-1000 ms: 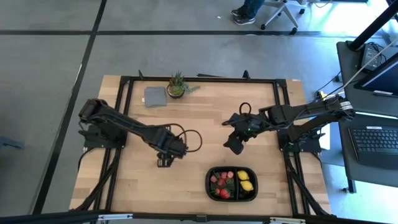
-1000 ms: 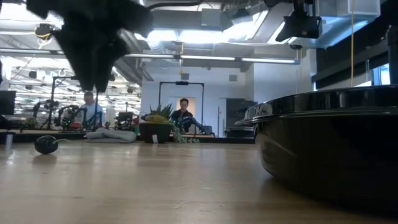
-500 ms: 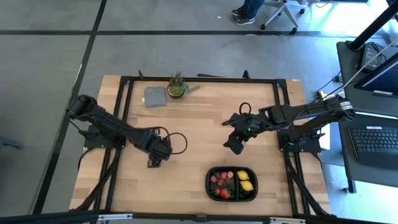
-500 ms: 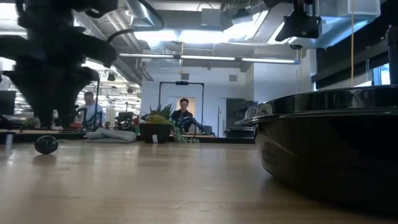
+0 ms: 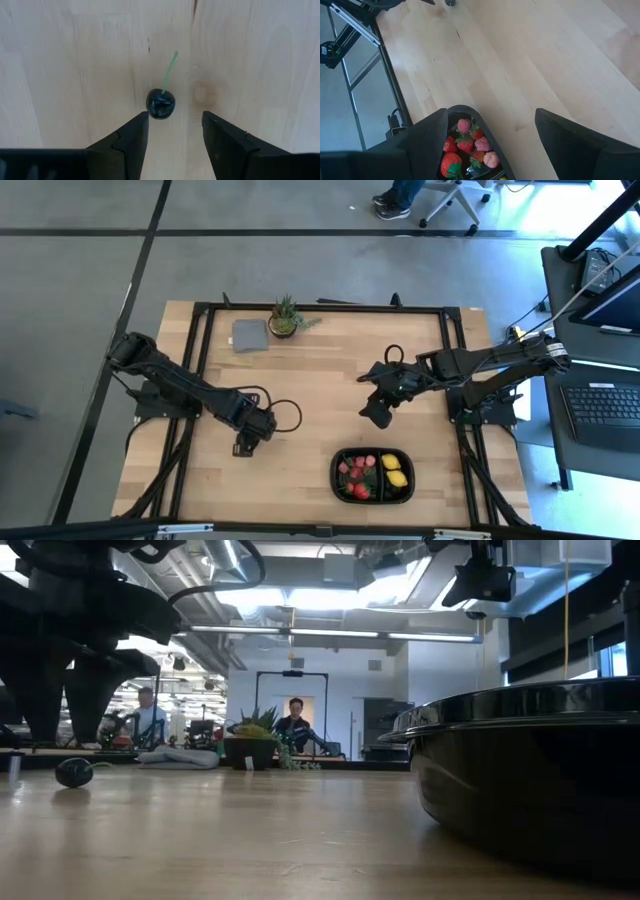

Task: Pick and placing Produce into tupperware
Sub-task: Put the black cherry into the black bin

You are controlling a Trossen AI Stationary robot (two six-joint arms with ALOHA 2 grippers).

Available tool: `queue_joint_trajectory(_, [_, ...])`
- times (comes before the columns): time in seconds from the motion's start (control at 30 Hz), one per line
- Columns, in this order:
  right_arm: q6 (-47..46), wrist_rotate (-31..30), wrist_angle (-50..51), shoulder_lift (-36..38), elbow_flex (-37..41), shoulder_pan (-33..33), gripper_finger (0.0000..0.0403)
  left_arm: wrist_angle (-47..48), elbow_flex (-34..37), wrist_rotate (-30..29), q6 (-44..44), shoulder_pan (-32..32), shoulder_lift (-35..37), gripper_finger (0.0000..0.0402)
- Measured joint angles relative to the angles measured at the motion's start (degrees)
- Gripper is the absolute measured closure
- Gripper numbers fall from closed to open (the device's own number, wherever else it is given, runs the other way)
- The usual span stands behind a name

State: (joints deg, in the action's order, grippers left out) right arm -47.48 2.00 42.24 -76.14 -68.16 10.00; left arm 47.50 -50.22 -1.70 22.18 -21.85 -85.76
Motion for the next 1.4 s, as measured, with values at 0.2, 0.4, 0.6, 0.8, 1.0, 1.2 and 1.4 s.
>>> queue_joint_trajectory(0.2, [0.2, 0.04, 0.02, 0.0, 0.0, 0.0, 0.01, -0.22, 0.0, -0.06, 3.7, 0.0, 0.0, 0.022])
queue_joint_trajectory(0.4, [0.2, 0.04, 0.02, 0.0, 0.0, 0.0, 0.01, -0.19, 0.0, -0.08, 5.9, 0.02, 0.0, 0.0225])
queue_joint_trajectory(0.6, [0.85, 0.04, 0.02, 0.0, 0.0, 0.0, 0.01, -0.19, 0.0, -0.37, 4.23, 0.02, 0.0, 0.0225])
queue_joint_trajectory(0.8, [1.49, 0.06, 0.02, 0.0, 0.0, 0.0, 0.01, -0.15, 0.0, -0.48, 2.72, 0.02, -0.02, 0.0222])
queue_joint_trajectory(1.0, [1.49, 0.04, 0.02, 0.0, 0.0, 0.0, 0.01, -0.18, 0.0, -0.43, 2.67, 0.02, -0.02, 0.023])
queue_joint_trajectory(1.2, [1.51, 0.04, 0.02, 0.0, 0.0, 0.0, 0.01, -0.94, 0.0, -0.73, 2.58, 0.02, -0.04, 0.0238])
queue_joint_trajectory(1.4, [1.51, 0.04, 0.02, 0.0, 0.0, -0.01, 0.01, -0.98, 0.0, -2.9, 2.59, 0.02, -0.04, 0.0242])
